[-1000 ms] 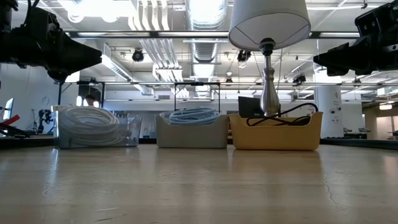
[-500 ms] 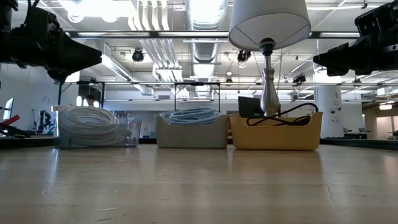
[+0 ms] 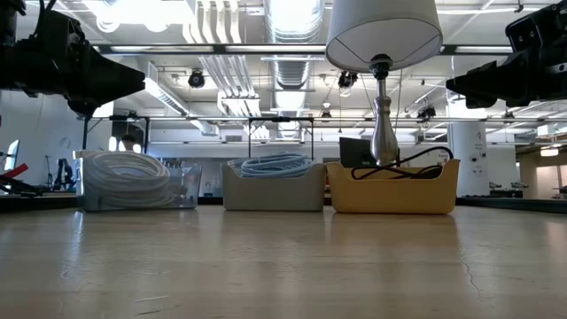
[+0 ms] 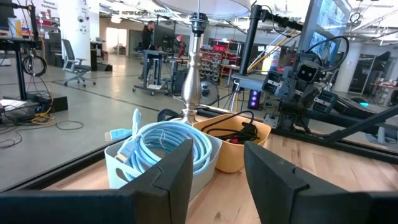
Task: Pick & Place USB Port
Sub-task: Return to Home Position
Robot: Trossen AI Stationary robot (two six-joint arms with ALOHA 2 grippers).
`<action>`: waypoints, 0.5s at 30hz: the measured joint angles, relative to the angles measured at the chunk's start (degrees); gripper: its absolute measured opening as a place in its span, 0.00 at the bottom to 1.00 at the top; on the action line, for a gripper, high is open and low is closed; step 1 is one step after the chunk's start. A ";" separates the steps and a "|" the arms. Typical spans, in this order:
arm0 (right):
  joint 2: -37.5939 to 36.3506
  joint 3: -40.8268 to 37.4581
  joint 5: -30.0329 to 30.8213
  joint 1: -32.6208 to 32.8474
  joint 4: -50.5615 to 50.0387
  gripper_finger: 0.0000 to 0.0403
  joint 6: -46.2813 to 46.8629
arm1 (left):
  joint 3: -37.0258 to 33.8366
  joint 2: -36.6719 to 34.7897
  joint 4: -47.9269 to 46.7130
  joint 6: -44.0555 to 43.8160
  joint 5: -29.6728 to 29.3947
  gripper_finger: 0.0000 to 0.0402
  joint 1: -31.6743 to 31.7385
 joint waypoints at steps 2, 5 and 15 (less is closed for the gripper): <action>0.00 0.00 0.00 0.00 0.01 0.19 0.01 | 0.00 0.00 0.00 0.00 0.00 0.37 0.00; 0.00 0.00 0.00 0.00 -0.01 0.17 0.00 | 0.00 0.00 0.00 0.00 0.00 0.37 -0.02; 0.00 0.02 0.00 0.00 0.01 0.19 0.00 | 0.00 0.00 0.00 0.00 0.02 0.37 -0.02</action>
